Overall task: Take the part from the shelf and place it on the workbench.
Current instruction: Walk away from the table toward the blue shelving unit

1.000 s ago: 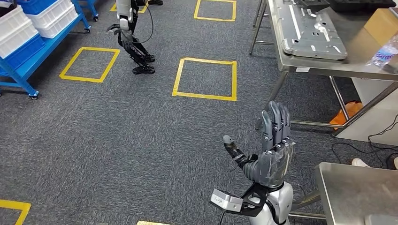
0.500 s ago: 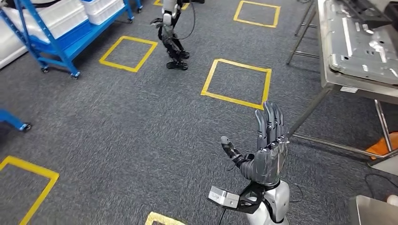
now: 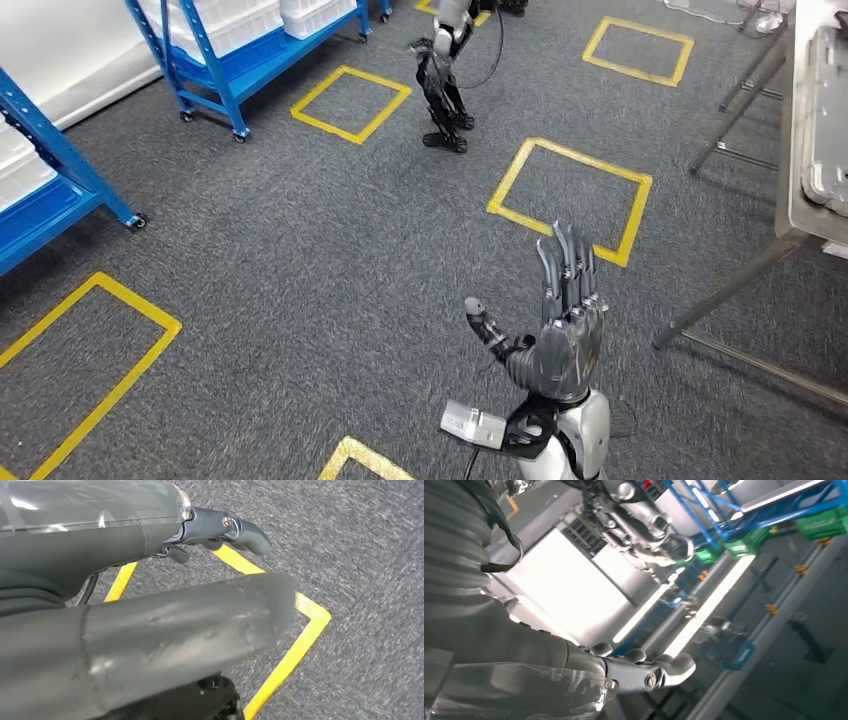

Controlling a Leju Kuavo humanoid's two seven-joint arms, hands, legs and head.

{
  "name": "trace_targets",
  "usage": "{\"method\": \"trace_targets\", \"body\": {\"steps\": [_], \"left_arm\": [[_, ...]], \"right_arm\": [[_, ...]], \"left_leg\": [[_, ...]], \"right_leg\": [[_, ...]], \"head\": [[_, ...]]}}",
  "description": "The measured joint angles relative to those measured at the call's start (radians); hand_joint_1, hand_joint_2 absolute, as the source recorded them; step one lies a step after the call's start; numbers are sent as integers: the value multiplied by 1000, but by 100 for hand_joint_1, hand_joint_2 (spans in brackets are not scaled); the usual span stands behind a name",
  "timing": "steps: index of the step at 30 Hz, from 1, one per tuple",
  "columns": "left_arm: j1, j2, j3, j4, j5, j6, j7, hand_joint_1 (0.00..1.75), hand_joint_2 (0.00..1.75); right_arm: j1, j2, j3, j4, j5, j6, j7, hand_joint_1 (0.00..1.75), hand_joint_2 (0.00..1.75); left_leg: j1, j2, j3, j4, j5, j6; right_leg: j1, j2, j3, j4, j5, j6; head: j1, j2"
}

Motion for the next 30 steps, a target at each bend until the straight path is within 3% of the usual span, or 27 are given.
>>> {"method": "trace_targets", "body": {"steps": [2, 4, 6, 8, 9, 10, 11, 13, 15, 17, 19, 21, 23, 24, 25, 27, 29, 30], "left_arm": [[1, 0, 1, 0, 2, -4, -1, 0, 0], [-2, 0, 2, 0, 2, -7, -1, 0, 0], [-6, 0, 2, 0, 1, -9, 0, 0, 0], [-7, -1, 2, 0, 1, -11, 0, 0, 0], [-6, -1, 2, 0, 1, -12, 1, 0, 0], [-5, -2, 2, 0, 0, -12, 1, 0, 0], [-5, -4, 3, 0, -1, -12, 2, 0, 0], [-6, -11, 3, 1, -5, -12, 6, 0, 0], [-7, -16, 3, 1, -12, -12, 10, 0, 0], [-8, -18, 3, 2, -20, -12, 13, 0, 0], [-11, -17, 3, 2, -25, -13, 15, 0, 0], [-22, -18, 3, 2, -27, -13, 16, 0, 0], [-31, -18, 2, 2, -30, -13, 17, 0, 0], [-33, -18, 2, 2, -31, -13, 18, 0, 0], [-33, -18, 2, 2, -32, -13, 19, 0, 0], [-34, -17, 2, 2, -33, -13, 20, 0, 0], [-37, -18, 2, 2, -33, -13, 20, 0, 0], [-38, -19, 2, 2, -33, -13, 21, 0, 0]], "right_arm": [[-3, 0, 5, 1, 5, 0, 4, 0, 175], [-4, -1, 9, 2, 11, 0, 8, 0, 175], [-2, -2, 11, 3, 13, 0, 10, 0, 175], [0, -3, 11, 5, 13, 0, 10, 0, 175], [1, -4, 11, 6, 13, 0, 10, 0, 175], [1, -4, 11, 7, 13, 0, 10, 0, 175], [1, -4, 11, 7, 12, 0, 10, 0, 175], [3, -4, 11, 6, 10, 0, 7, 0, 175], [5, -4, 11, 4, 5, 0, -1, 0, 175], [6, -4, 11, 3, 0, 0, -8, 0, 175], [6, -3, 11, 1, -2, 0, -11, 0, 175], [7, -3, 11, 0, -4, 0, -12, 0, 175], [7, -3, 11, 0, -3, 0, -12, 0, 175], [7, -3, 11, 0, -2, 0, -11, 0, 175], [7, -3, 11, 0, -2, 0, -11, 0, 175], [7, -3, 11, 0, -2, 0, -11, 0, 175], [6, -3, 11, -1, -2, 0, -11, 0, 175], [6, -3, 11, -1, -2, 0, -10, 0, 175]], "left_leg": [[0, -23, -2, -3, 3, 15], [2, -44, -1, -8, 8, 28], [1, -66, -1, -9, 11, 35], [-4, -93, -2, -9, 12, 37], [-7, -108, -2, -9, 12, 38], [-10, -123, -2, -8, 13, 39], [-12, -138, -1, -9, 13, 40], [-12, -164, -1, -8, 14, 39], [-7, -187, -6, -8, 17, 32], [-5, -202, -11, -10, 19, 22], [-10, -155, -28, 21, -3, 15], [-9, -88, -81, 127, -63, 5], [0, -66, -137, 242, -108, -8], [4, -63, -143, 258, -105, -13], [7, -58, -128, 232, -84, -18], [9, -25, -56, 104, -27, -24], [6, 5, -6, 13, -3, -15], [3, 8, -2, 2, -5, -8]], "right_leg": [[-4, -5, 5, 3, -5, 10], [-10, 38, -12, 50, -42, 19], [-11, 92, -71, 171, -107, 20], [-7, 105, -133, 282, -140, 16], [-4, 108, -145, 292, -127, 10], [0, 114, -138, 264, -96, 1], [5, 130, -115, 202, -53, -10], [12, 192, -61, 69, 12, -34], [17, 221, -38, 13, 27, -44], [16, 194, -31, 0, 31, -43], [9, 164, -20, -20, 38, -44], [6, 127, -14, -29, 40, -46], [6, 90, -14, -27, 37, -46], [5, 73, -15, -25, 34, -43], [3, 59, -15, -21, 30, -40], [0, 33, -15, -8, 20, -30], [2, 13, -16, 5, 9, -17], [4, 5, -15, 9, 6, -11]], "head": [[0, 0], [0, 0], [0, 0], [0, 0], [0, 0], [0, 0], [0, 0], [0, 0], [1, 0], [2, 0], [1, 0], [0, 0], [0, 0], [0, 0], [0, 0], [0, 0], [0, 0], [0, 0]]}}
